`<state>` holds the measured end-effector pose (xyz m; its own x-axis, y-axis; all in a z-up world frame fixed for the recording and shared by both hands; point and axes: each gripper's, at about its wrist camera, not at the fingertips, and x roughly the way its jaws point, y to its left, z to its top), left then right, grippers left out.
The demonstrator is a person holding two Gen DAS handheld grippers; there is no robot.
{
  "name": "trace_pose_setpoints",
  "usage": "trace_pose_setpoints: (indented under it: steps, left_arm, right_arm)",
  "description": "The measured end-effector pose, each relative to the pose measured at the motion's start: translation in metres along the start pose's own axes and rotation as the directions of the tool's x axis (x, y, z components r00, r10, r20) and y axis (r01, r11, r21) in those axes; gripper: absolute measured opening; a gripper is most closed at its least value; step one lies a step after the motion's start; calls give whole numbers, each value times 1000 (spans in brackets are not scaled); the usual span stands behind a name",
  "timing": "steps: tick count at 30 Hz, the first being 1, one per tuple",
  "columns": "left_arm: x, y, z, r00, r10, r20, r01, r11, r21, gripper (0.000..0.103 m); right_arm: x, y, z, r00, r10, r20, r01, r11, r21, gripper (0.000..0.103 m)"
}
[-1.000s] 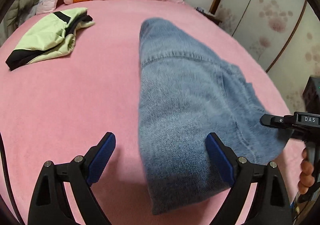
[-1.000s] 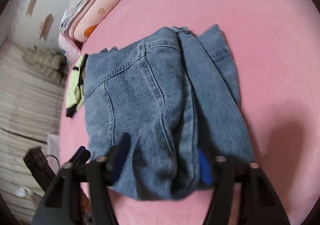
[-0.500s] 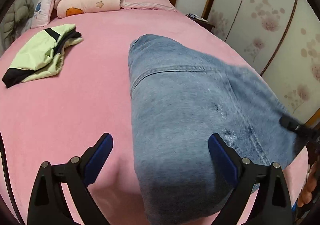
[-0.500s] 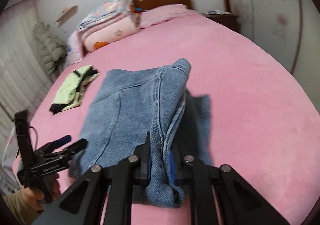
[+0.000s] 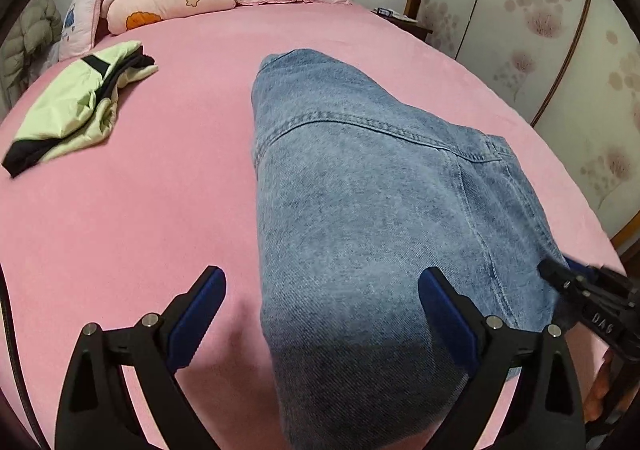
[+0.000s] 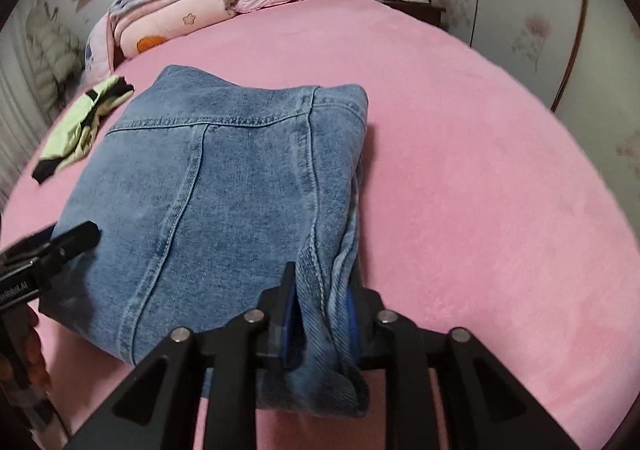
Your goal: Fold large clothes
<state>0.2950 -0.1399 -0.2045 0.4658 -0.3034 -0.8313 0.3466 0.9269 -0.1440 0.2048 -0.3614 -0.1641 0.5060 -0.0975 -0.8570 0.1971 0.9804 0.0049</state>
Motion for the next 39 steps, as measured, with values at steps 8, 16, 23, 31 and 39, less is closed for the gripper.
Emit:
trace_pose_setpoints:
  steps: [8,16,23,31,39]
  left_arm:
    - [-36,5,42,996,-4,84,2,1000,27,97]
    - [-2,-7,99,990,-105,96,106,994,-1,94]
    - [61,-10,120,995,-95,0,95,995,-32,83]
    - [90,-8,120,998,-11,-59,8,999,-47,76]
    - [84,-12,116,999,22,-47,-23,1000,-12,76]
  right_arm:
    - [-56,16,34,987,25,160,-14,997,-74,34]
    - [-8,49,89,962,246,122,-241,969,-48,34]
    - [72,42,116,986,164,11,-165,986,11,22]
    - [98,6,105,998,69,-5,-69,997,32,0]
    - [100,12,108,998,60,-23,-60,998,20,0]
